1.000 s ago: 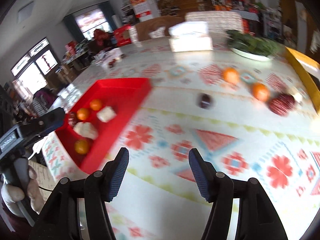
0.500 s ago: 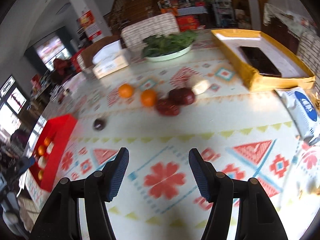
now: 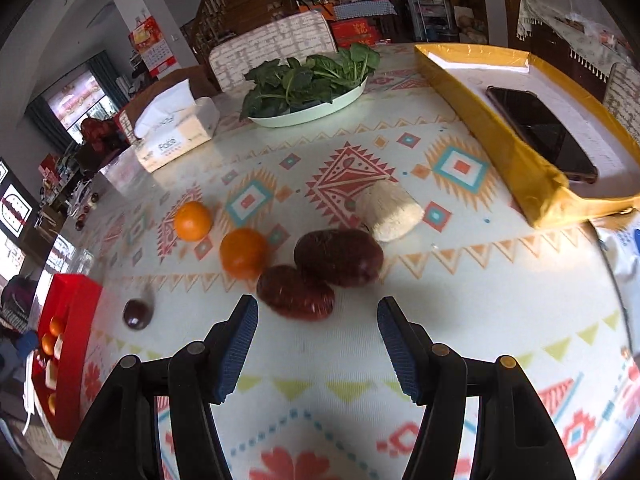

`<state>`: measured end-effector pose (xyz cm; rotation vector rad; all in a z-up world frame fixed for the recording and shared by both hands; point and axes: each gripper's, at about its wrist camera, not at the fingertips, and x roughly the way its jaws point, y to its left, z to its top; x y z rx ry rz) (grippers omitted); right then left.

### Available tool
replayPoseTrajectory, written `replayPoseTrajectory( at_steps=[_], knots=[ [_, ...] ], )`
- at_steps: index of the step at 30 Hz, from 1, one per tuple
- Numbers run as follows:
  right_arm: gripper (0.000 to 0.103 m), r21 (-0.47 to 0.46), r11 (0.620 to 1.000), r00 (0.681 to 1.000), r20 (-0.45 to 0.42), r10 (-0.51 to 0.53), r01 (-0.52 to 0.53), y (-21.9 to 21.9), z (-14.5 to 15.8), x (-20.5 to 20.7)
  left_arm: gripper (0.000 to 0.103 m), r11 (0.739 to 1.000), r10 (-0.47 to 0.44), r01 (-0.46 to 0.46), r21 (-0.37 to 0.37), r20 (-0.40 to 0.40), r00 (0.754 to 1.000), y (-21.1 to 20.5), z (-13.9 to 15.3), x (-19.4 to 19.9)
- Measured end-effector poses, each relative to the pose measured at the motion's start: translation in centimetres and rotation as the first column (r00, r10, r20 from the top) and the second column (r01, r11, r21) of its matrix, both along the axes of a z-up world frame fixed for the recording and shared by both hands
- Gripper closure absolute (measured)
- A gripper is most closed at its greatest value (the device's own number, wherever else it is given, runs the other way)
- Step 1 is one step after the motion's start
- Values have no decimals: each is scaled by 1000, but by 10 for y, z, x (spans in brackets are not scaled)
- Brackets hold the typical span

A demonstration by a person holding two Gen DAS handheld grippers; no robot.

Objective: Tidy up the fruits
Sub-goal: 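Grasp an orange with the left tool while the right tool grasps a red date, then carry the orange and date over the red tray and open both tools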

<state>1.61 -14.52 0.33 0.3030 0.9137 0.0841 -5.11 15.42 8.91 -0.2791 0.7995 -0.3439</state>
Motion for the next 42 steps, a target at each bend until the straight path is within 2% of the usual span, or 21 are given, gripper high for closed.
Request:
replayPoseTrajectory(
  at_steps=[3,7,9,10,12,16,18,20,22,24,29,34,42],
  knots=[
    [36,0,1000,1000,5,-8,8,2,0,6,25,1000,-30,30,-8,3,1000,-17,1,33],
    [36,-21,1000,1000,25,-8,9,8,0,8,25,997,-67,68,24,-11,998,-42,-11,71],
    [45,-18,1000,999,35,7,-6,11,0,7,25,994,-75,77,73,-35,997,-56,-21,90],
    [58,-3,1000,999,38,20,-20,12,-1,8,25,992,-83,87,88,-41,996,-62,-25,96],
    [59,12,1000,999,46,25,-26,10,-1,6,25,987,-99,105,120,-49,994,-73,-33,108],
    [69,32,999,998,59,38,-40,9,0,4,25,971,-132,143,189,-71,989,-94,-51,128],
    [70,34,998,997,61,49,-51,10,1,2,26,960,-151,164,228,-71,986,-104,-57,132],
    [70,33,998,997,62,54,-56,10,1,0,32,953,-161,173,250,-67,985,-110,-61,135],
    [70,31,998,996,63,58,-60,10,2,-1,53,946,-177,191,261,-76,981,-115,-65,138],
    [70,29,997,996,66,66,-68,12,2,-2,66,939,-184,202,278,-92,979,-119,-70,142],
    [72,37,997,995,70,71,-74,11,2,-4,69,935,-182,201,292,-91,979,-121,-75,143],
    [74,89,993,995,79,66,-73,4,3,-5,69,945,-163,173,277,-57,985,-108,-61,126],
    [76,279,958,996,72,45,-63,-15,-3,-10,69,978,-112,109,177,8,994,-53,-21,69]
  ],
)
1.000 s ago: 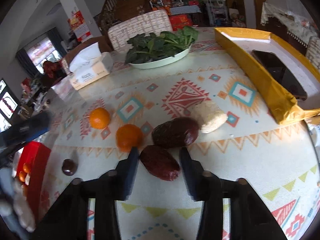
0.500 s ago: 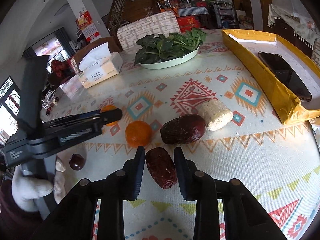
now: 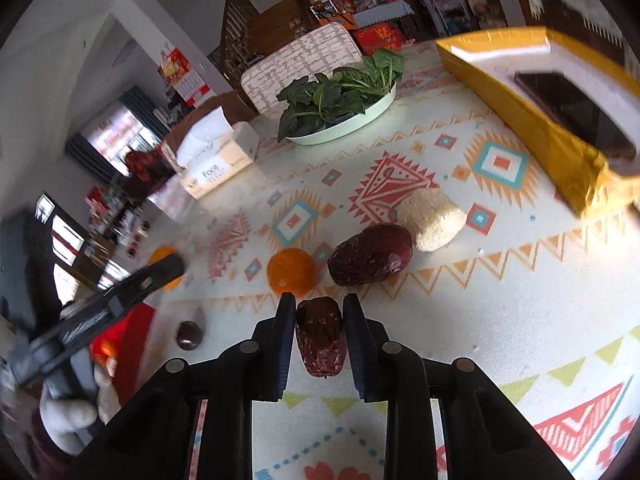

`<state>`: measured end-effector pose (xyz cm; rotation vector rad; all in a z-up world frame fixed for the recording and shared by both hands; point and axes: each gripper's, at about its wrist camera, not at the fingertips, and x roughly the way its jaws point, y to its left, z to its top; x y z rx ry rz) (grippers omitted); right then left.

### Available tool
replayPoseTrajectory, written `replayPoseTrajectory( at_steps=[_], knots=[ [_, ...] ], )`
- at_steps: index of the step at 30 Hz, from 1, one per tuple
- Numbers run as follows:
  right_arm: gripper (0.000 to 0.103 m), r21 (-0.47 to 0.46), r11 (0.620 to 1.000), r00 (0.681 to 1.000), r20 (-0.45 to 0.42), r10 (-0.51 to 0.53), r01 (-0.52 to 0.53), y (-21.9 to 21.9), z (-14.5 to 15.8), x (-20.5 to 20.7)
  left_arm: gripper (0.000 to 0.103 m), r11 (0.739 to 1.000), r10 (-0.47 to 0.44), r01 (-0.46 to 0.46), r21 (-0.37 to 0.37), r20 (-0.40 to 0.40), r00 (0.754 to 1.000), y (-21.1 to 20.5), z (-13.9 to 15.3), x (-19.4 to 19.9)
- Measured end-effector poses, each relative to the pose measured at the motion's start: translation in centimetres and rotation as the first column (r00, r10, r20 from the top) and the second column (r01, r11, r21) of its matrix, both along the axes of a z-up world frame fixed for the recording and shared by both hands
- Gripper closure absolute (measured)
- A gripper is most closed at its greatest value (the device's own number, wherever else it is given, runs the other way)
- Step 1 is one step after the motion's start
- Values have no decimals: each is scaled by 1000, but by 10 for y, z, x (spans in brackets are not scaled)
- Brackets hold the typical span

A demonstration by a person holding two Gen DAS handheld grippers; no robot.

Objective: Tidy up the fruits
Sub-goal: 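Carry the orange and date over the red tray and open both tools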

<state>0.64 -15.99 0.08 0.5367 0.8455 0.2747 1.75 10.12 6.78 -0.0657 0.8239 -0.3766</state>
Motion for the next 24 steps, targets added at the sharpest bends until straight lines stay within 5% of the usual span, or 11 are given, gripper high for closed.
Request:
replayPoseTrajectory(
  at_steps=[4,14,24],
  knots=[
    [77,47,999,1000,-15,-11,12,-3,-1,-11,69,996,47,-45,-70,17,999,38,14,-33],
    [74,-133,991,999,-37,-2,-3,32,2,-10,69,973,194,-182,-139,79,978,111,38,-97],
    [76,-153,987,998,20,52,-48,63,32,-30,69,903,418,-399,-159,109,902,219,40,-163]
  ],
)
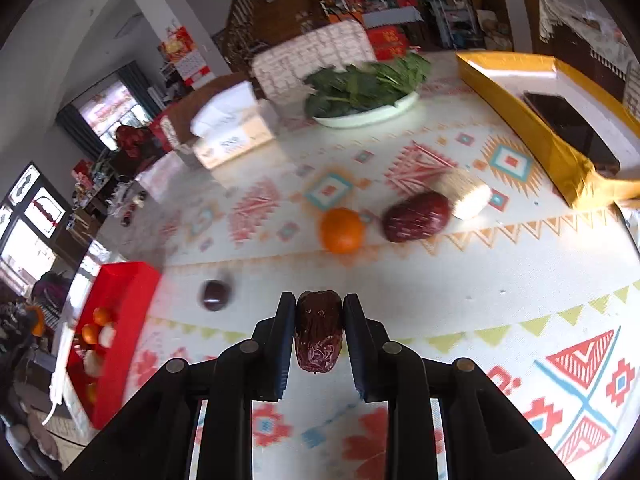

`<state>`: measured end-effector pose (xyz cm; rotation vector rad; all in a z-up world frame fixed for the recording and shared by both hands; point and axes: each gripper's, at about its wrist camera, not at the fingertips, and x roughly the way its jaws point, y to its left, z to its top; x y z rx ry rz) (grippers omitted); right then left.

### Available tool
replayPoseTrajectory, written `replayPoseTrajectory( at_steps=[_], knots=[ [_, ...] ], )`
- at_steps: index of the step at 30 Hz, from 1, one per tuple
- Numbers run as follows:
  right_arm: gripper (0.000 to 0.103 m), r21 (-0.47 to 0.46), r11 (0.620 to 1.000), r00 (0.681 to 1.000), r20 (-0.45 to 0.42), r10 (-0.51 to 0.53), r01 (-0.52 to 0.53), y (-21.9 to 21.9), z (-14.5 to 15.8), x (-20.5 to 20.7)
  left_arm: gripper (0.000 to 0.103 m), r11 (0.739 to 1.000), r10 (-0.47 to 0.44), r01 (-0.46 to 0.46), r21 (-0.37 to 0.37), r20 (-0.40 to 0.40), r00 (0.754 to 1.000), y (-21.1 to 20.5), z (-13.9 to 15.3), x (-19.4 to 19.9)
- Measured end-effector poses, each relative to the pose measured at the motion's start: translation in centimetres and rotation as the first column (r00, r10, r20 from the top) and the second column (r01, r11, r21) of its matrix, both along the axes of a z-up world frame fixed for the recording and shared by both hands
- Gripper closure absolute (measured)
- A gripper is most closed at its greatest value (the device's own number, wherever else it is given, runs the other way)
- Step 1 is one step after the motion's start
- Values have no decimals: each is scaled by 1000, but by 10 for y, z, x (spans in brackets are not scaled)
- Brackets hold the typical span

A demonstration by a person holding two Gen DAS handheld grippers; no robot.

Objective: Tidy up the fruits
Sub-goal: 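Carry the orange and date over the red tray and open both tools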

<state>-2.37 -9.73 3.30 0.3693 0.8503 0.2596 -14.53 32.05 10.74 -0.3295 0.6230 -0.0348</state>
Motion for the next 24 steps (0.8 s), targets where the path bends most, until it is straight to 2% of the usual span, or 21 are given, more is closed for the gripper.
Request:
replayPoseTrajectory(
  at_steps=[4,7,11,16,24],
  knots=[
    [76,76,993,996,13,86,-87,33,18,-3,69,998,55,-55,-12,-33,998,28,-16,-15],
    [76,102,979,985,14,175,-175,70,27,-5,69,997,73,-72,7,-55,996,39,-29,-21],
    [76,98,952,957,9,291,-291,127,33,-12,69,997,72,-69,39,-90,993,41,-45,-21],
    [76,65,913,914,-18,406,-404,194,27,-14,69,996,64,-56,68,-123,990,40,-61,-14],
    [75,22,880,878,-69,475,-474,249,5,-14,69,997,78,-75,32,-136,988,54,-71,-7]
  ],
)
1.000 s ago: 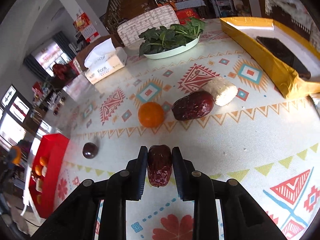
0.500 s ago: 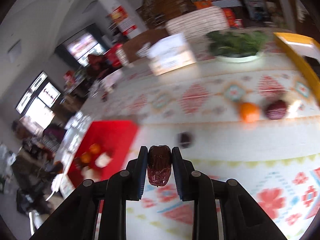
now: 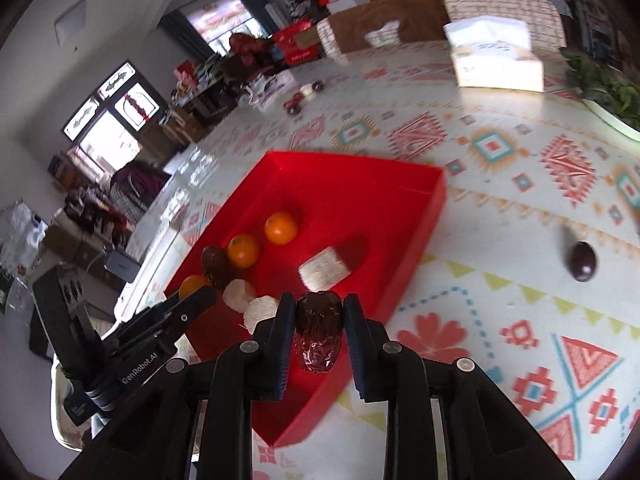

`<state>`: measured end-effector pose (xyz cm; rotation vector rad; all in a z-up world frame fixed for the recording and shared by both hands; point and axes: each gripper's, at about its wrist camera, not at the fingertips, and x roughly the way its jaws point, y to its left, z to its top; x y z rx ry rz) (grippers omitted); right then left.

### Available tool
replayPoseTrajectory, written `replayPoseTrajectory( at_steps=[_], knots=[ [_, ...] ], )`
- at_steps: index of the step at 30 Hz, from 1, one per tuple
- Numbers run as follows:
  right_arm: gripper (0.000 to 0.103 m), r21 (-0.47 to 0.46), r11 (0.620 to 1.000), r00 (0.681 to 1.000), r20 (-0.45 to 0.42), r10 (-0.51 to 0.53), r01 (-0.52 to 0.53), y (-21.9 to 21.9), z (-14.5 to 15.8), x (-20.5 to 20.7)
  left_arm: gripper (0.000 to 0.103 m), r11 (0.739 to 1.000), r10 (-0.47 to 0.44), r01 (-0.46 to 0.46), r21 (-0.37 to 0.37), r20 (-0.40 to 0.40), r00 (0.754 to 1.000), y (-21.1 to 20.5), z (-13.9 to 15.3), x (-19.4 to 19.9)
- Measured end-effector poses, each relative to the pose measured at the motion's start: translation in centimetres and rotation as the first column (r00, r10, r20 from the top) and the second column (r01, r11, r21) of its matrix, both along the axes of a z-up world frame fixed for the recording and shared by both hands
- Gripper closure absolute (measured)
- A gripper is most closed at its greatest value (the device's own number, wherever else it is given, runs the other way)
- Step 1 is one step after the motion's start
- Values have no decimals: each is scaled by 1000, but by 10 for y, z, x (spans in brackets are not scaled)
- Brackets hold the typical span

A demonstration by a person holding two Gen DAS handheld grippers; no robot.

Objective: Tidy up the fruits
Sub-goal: 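Carry the orange and date over the red tray and open both tools, then grasp an orange with the left tool while the right tool grasps a red date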

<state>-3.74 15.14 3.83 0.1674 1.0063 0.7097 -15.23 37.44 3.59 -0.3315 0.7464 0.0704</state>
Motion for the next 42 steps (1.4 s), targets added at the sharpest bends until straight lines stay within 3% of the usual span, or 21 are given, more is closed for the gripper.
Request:
replayPoseTrajectory(
  at_steps=[2,8,16,19,25,30,35,42],
  knots=[
    [75,-24,1000,1000,15,10,-10,8,-1,-1,68,1000,4,-4,-14,1,1000,4,0,0],
    [71,-39,999,1000,28,9,-7,14,-3,0,52,998,10,-8,-57,26,1000,9,4,-3],
    [57,-36,999,998,63,-23,25,3,6,-7,21,985,-24,37,-166,78,997,7,15,-11],
    [50,-37,998,995,94,-40,43,-5,12,-12,20,979,-50,71,-193,108,993,-1,24,-16],
    [45,-50,991,981,158,-117,126,-34,18,-22,20,987,-70,82,-135,88,994,-25,37,-18],
    [24,-64,963,941,239,-238,260,-89,15,-26,20,989,-110,120,-91,109,988,-53,54,-23],
    [24,-5,932,926,121,-359,362,-175,3,-19,20,978,-195,202,-56,119,974,-91,63,-19],
    [24,-48,825,825,94,-557,563,-294,0,-15,20,949,-308,311,-46,75,949,-146,54,7]
  ],
)
